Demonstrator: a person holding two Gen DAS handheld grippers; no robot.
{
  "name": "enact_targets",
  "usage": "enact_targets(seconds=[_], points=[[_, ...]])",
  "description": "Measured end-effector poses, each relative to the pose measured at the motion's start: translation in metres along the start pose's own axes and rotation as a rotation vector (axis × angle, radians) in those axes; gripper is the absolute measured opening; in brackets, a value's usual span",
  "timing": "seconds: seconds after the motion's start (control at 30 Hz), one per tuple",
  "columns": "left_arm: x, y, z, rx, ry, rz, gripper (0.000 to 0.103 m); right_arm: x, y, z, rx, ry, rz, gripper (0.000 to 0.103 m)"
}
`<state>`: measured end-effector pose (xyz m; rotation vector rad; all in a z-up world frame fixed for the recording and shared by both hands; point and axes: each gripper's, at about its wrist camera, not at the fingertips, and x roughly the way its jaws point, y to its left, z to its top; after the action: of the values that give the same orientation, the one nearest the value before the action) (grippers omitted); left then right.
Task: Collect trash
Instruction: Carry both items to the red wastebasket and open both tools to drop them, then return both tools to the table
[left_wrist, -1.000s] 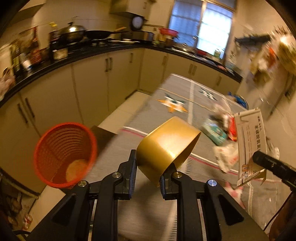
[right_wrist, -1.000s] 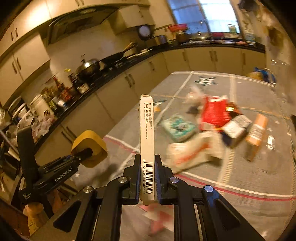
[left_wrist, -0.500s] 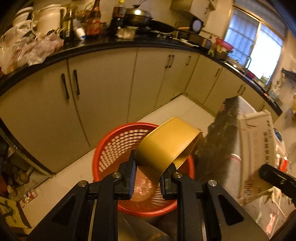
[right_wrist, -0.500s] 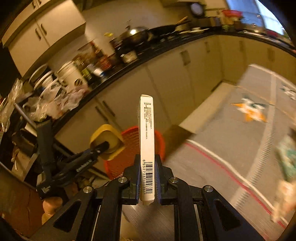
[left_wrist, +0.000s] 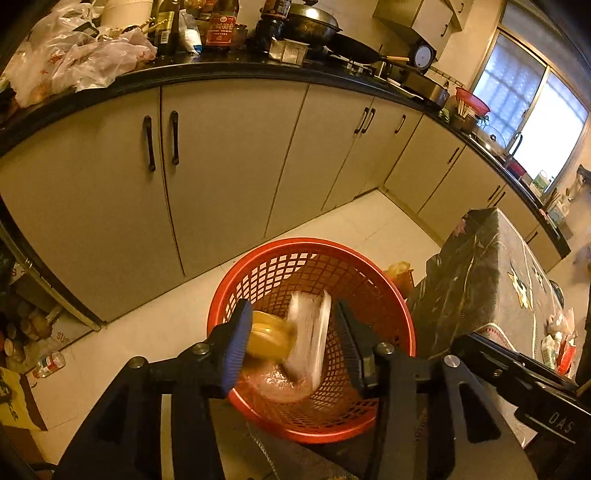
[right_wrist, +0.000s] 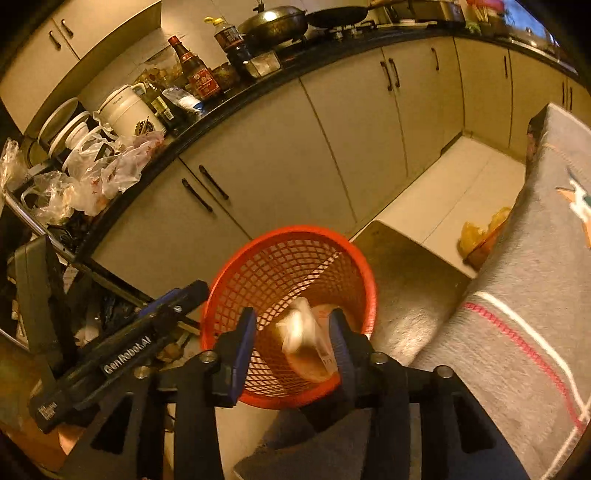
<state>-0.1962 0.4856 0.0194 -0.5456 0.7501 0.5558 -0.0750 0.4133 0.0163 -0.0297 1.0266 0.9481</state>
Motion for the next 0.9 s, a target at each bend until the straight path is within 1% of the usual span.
enact_targets(seconds=[0.17,0.3,0.43,0.57,0.63,0.67,0.77,0.9], points=[[-0.018,-0.01,-0.004,0.013,-0.024,-0.019,0.057,-0.031,-0.016,-0.011,0.05,-0.044,-0.016,0.051],[-0.039,-0.035,-0.012,0.068,-0.06,-0.025,0.062,-0.063,-0.035,-0.028,0.104,-0.082,-0.038,0.052],[-0.051,-0.063,-0.018,0.118,-0.064,-0.057,0.065,-0.103,-0.058,-0.049,0.148,-0.133,-0.067,0.056],[-0.063,-0.099,-0.031,0.189,-0.064,-0.094,0.068,-0.155,-0.086,-0.077,0.18,-0.202,-0.119,0.063],[-0.069,-0.124,-0.041,0.24,-0.059,-0.126,0.072,-0.177,-0.1,-0.09,0.193,-0.226,-0.143,0.066],[-0.07,-0.132,-0.044,0.256,-0.057,-0.139,0.072,-0.193,-0.111,-0.101,0.205,-0.245,-0.169,0.068],[-0.074,-0.171,-0.06,0.334,-0.043,-0.196,0.073,-0.227,-0.137,-0.124,0.239,-0.277,-0.221,0.07],[-0.075,-0.227,-0.084,0.45,-0.013,-0.266,0.073,-0.276,-0.182,-0.159,0.324,-0.322,-0.307,0.07]])
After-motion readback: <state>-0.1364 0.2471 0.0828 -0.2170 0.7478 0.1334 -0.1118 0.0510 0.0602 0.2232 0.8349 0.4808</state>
